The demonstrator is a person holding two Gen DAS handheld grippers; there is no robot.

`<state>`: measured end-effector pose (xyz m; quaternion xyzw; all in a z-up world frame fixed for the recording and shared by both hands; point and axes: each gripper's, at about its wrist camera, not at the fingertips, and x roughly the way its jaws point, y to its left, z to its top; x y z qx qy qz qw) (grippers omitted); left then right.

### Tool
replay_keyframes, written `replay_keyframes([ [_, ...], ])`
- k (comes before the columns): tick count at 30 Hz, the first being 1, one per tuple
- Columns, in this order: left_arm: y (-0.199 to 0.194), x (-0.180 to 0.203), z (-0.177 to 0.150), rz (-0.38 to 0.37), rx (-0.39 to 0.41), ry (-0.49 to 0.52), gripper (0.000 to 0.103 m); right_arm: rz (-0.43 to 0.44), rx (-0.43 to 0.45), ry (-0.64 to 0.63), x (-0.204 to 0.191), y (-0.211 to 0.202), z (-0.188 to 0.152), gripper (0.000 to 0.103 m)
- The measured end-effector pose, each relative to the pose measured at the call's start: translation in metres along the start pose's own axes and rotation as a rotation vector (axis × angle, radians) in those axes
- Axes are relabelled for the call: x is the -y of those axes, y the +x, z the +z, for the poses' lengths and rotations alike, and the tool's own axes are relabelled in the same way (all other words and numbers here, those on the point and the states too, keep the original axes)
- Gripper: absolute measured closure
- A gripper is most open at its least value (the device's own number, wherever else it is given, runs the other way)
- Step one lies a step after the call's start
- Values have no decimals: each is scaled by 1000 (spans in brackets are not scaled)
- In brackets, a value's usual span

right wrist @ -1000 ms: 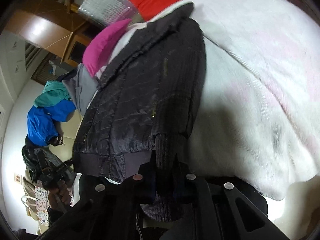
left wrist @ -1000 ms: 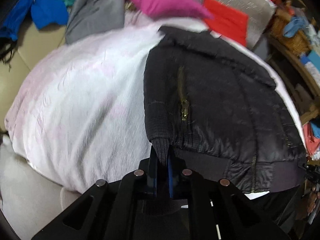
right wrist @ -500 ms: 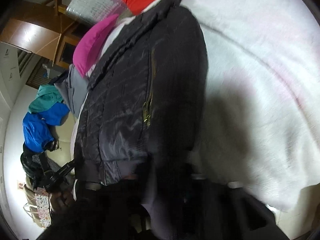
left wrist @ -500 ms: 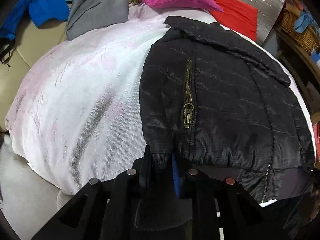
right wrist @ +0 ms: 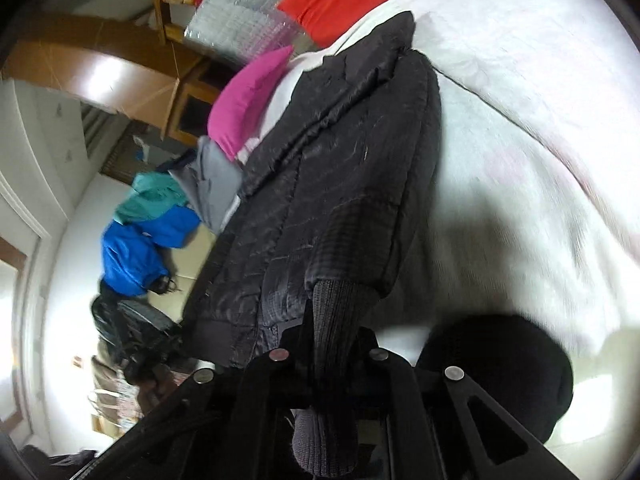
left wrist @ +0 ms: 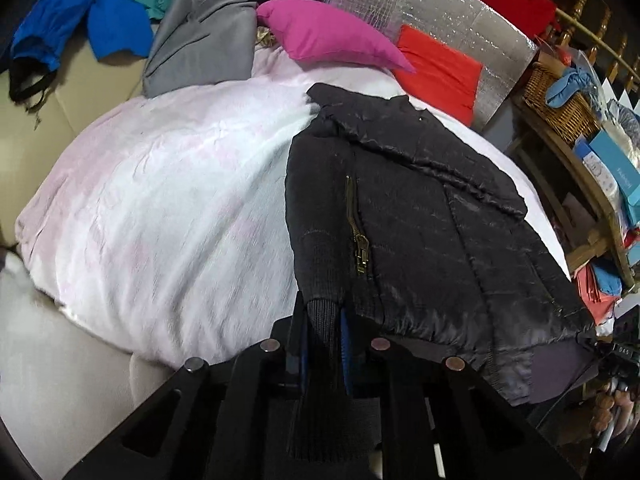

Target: Fold large clothes

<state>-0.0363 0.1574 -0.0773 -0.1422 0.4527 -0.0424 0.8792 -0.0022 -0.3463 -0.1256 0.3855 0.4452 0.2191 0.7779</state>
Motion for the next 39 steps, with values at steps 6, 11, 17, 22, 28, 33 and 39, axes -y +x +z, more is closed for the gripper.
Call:
replay_keyframes([
  [6,-5,0,-19,16,-29,24,89,5,-8,10,3,-11,-19,93],
  [11,9,-7,-16,10,-57,-20,89,-5,-20,42,12,-3,-21,93],
  [17,-3,-4,-11,10,-14,3,89,3,-1,7,4,-15,-21,93],
  [22,2,-6,-17,8,-40,-7,89,-8,-15,41,15,-11,-27,93],
  [28,0,-7,-18,16,-38,4,89,-2,0,31,16,-21,-25,93],
  [33,-5,-2,-22,26,-36,21,89,2,-11,37,20,-23,-31,93],
  [39,-8,-5,-23,22,-48,16,89,-2,-17,38,24,-31,-34,93],
])
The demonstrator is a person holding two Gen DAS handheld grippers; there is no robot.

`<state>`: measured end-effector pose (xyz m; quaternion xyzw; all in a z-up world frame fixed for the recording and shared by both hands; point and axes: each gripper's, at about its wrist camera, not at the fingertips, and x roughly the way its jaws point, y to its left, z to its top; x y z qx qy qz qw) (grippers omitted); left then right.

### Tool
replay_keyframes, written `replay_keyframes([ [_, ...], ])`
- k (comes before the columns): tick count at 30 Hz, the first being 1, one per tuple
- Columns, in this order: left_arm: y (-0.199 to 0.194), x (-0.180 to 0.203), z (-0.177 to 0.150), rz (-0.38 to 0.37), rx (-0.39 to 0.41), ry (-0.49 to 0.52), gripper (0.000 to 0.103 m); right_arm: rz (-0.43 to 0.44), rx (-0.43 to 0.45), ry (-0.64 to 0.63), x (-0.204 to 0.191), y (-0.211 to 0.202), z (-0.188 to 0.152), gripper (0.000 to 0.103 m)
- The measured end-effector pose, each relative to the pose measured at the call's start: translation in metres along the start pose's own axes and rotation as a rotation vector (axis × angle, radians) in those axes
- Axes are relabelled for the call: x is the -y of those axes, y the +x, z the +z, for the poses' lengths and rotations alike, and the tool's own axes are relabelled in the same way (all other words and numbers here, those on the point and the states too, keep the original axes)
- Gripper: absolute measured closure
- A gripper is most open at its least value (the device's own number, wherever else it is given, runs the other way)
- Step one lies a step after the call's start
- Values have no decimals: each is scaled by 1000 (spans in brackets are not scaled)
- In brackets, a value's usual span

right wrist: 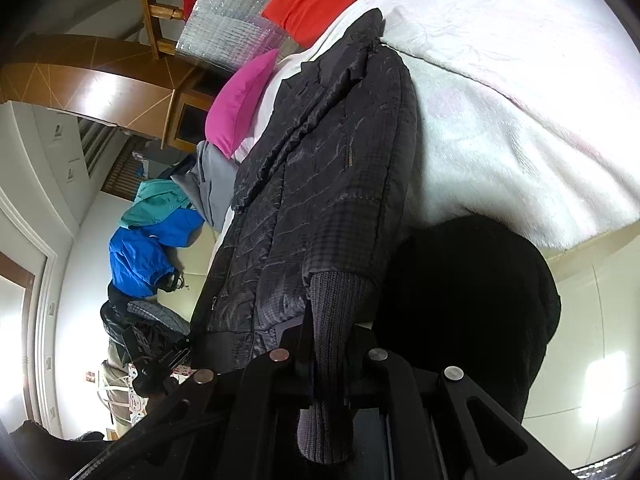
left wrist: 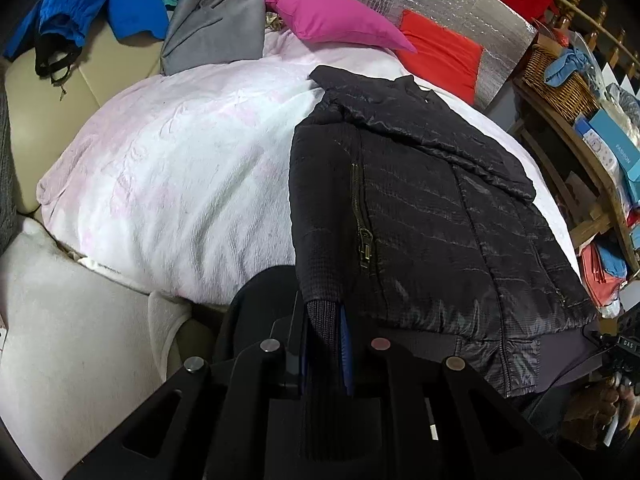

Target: Fold large clothes

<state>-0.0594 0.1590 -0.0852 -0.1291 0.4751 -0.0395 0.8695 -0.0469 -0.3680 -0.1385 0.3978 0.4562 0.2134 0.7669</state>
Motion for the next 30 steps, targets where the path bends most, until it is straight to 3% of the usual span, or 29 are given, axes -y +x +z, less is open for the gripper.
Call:
replay_keyframes([
  [14,12,11,-2,63,3,33,89,6,-10,-27,4,4,3,93],
  [30,3,8,-7,39,21,33,89,-4,7,-50,-1,-3,-2,93],
])
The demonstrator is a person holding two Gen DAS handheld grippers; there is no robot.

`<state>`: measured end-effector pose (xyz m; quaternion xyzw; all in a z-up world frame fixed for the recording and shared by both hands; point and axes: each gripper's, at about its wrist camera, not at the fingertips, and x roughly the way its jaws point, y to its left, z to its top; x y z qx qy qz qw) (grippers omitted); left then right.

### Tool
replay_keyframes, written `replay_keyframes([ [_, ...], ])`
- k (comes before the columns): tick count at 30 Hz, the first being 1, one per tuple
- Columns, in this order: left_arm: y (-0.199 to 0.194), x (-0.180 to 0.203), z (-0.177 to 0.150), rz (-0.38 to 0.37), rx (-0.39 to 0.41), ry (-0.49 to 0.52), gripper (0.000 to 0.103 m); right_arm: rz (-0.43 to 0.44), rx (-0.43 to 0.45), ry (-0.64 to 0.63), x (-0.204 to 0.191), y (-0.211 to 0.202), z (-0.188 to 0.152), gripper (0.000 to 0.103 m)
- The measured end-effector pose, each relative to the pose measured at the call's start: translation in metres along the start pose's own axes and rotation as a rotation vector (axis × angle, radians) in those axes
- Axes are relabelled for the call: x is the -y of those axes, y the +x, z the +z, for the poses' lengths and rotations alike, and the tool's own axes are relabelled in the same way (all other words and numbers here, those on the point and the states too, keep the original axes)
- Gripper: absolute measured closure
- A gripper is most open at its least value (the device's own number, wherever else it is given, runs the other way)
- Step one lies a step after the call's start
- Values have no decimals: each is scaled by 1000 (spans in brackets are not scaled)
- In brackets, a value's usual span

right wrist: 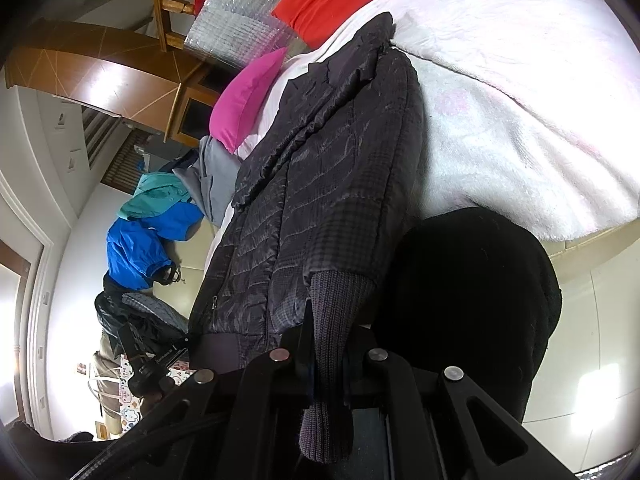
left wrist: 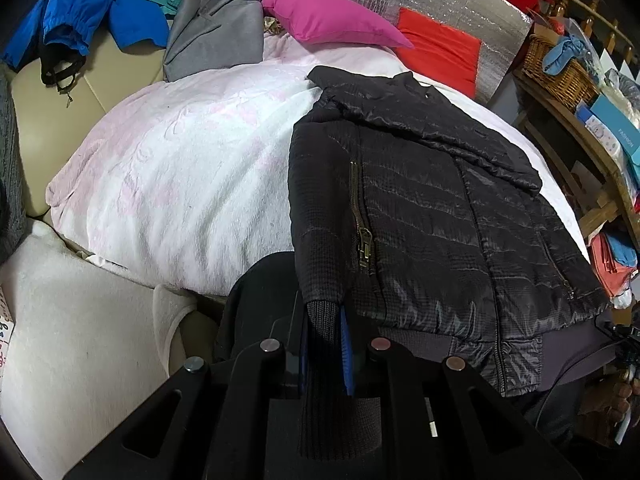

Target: Fold large clothes

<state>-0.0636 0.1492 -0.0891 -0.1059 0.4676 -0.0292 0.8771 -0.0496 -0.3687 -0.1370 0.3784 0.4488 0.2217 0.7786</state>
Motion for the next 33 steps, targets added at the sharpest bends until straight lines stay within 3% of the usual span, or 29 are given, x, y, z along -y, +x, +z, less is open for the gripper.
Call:
replay_keyframes([
  [10,6,-9,2,-20,-23,-17,89,-6,12,8,6,-5,-1,93],
  [16,10,4,16,14,-56,38,89,23,49,26,13,-3,-12,93],
  [22,1,20,33,27,-16,65,89,61,71,66,27,-5,-21,93],
  [33,-14,16,26,23,25,30,89,96,72,15,16,-11,-14,93],
])
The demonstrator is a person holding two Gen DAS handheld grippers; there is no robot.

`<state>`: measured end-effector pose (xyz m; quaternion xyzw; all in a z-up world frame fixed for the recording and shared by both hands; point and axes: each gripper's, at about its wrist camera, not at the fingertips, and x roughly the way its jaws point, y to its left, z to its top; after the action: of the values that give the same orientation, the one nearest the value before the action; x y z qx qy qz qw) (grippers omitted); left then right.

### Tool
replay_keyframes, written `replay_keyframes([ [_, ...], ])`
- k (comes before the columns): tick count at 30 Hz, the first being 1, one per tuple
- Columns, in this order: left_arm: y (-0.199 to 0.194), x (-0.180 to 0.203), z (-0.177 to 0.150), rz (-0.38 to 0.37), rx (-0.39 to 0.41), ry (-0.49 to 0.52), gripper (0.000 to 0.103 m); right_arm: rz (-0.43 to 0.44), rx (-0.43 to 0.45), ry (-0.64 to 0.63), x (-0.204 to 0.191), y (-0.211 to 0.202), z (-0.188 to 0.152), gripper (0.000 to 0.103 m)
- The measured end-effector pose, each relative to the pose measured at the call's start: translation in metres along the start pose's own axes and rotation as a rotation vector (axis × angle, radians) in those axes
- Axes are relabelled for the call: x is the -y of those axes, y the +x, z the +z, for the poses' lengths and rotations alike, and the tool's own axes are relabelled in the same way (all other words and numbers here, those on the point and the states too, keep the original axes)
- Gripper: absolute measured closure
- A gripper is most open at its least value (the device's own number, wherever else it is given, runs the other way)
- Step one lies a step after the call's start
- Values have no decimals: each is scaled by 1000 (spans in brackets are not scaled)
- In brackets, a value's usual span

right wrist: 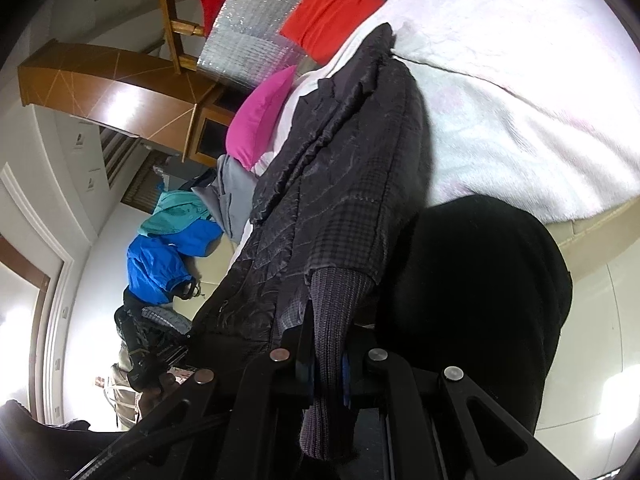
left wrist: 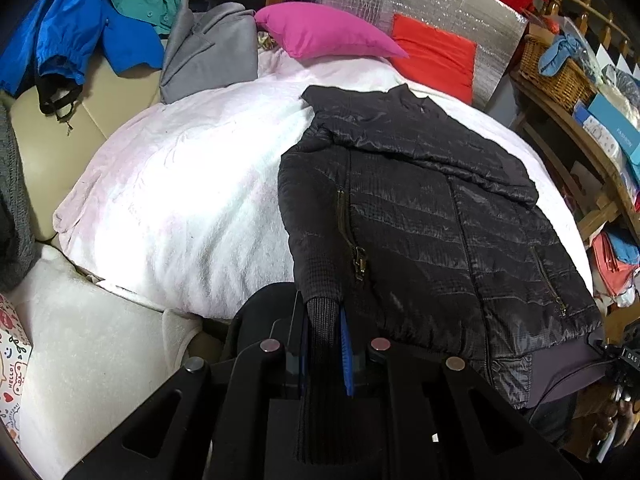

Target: Fold large clothes

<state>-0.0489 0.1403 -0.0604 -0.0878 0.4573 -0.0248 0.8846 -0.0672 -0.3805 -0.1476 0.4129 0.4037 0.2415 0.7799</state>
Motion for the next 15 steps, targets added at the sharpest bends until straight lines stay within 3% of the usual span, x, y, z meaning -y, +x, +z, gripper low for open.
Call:
replay_keyframes([
  [7,-2,-11,2,-32,21,-47,89,23,6,-13,-6,-6,11,94],
  [15,-5,-10,29,-81,79,-56,89,56,46,-55,-30,-12,37,94],
])
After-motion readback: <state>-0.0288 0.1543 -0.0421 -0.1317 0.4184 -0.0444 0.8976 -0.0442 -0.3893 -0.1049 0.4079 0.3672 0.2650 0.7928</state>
